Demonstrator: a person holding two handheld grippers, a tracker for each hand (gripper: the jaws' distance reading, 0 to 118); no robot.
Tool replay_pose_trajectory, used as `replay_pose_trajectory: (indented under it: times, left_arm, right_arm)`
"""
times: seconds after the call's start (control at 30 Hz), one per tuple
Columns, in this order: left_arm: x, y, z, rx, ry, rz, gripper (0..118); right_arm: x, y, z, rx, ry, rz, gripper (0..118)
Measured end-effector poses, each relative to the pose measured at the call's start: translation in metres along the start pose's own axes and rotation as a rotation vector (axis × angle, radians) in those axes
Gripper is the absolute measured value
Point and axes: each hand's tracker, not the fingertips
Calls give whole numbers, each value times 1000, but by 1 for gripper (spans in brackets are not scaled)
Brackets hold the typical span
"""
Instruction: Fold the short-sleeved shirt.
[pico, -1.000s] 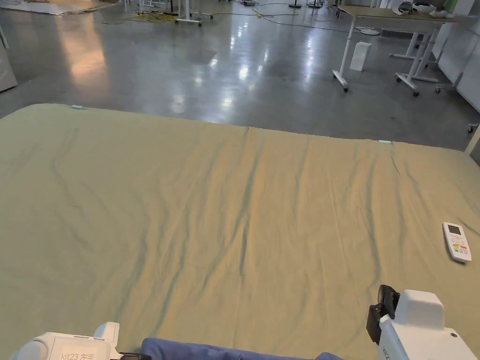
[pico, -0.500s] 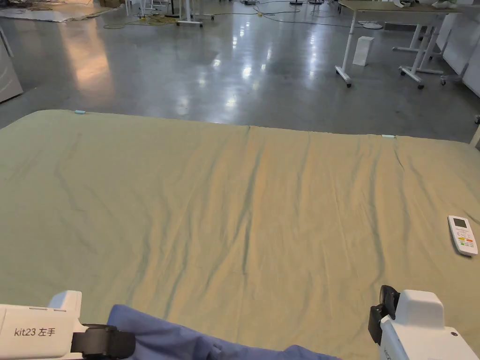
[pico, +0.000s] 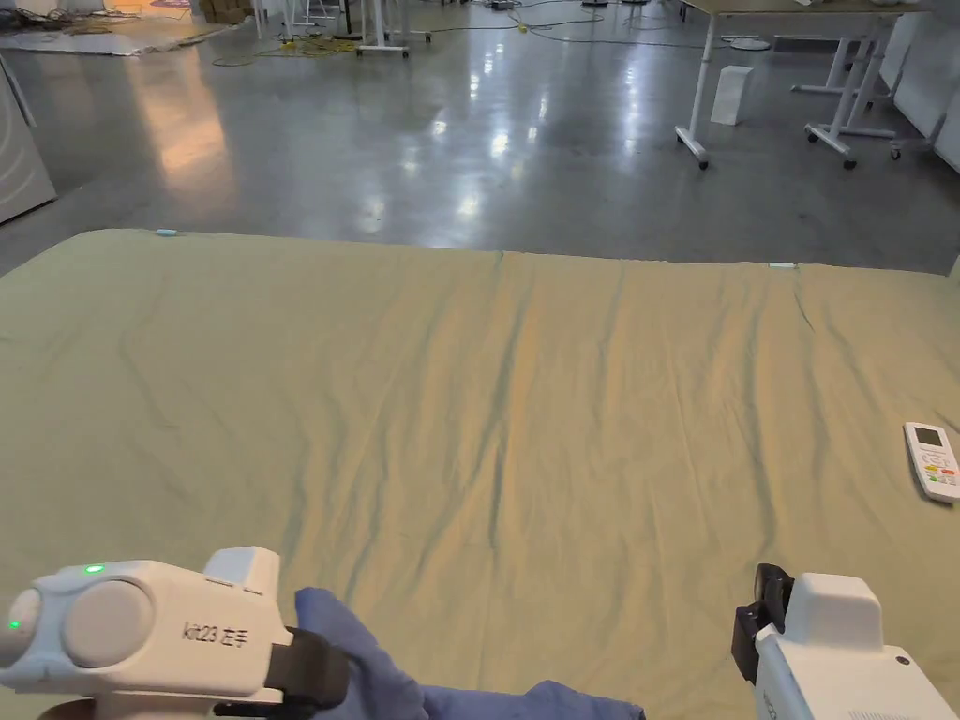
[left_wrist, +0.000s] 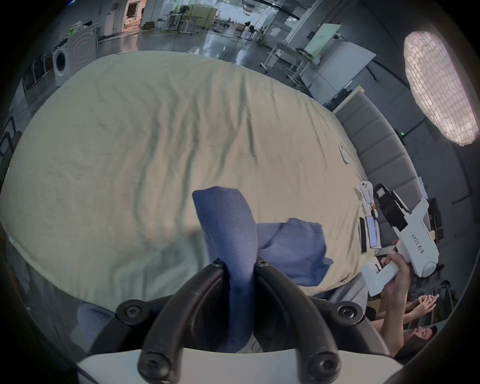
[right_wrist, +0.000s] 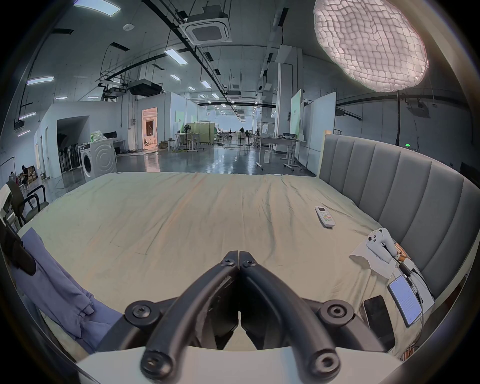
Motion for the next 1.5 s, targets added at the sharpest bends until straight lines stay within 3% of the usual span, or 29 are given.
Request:
replay_pose_trajectory:
  times: [0.3, 0.63, 0.67, 0.8, 0.83, 1.07, 1.13, 1.2, 1.5]
  left_arm:
    - [83, -6, -70, -98, -89, -40, 12]
    - [142, -25, -144, -217, -36, -110, 14]
    - [143, -26, -149, -220, -34, -110, 18]
    - [138, -24, -156, -220, -125, -32, 55]
    - [138, -24, -153, -214, -139, -28, 57]
    - [137, -22, -122, -130, -206, -56, 56]
    - [137, -22, -124, -76, -191, -61, 47]
    - [142, -27, -127, -67, -174, -59, 21]
    - [153, -52, -186, -149, -138, -80, 12]
  right_arm:
    - [14, -11, -2, -11, -21, -23, 0]
    - [21, -14, 2, -19, -42, -29, 0]
    - [20, -14, 5, -20, -43, -29, 0]
    - [21, -16, 4, -25, -45, -29, 0]
    - [21, -16, 5, -24, -46, -27, 0]
    - [24, -16, 5, -27, -54, -33, 0]
    - [24, -16, 5, -28, -54, -31, 0]
    - [24, -15, 6, -29, -52, -30, 0]
    - [23, -12, 9, -37, -53, -19, 0]
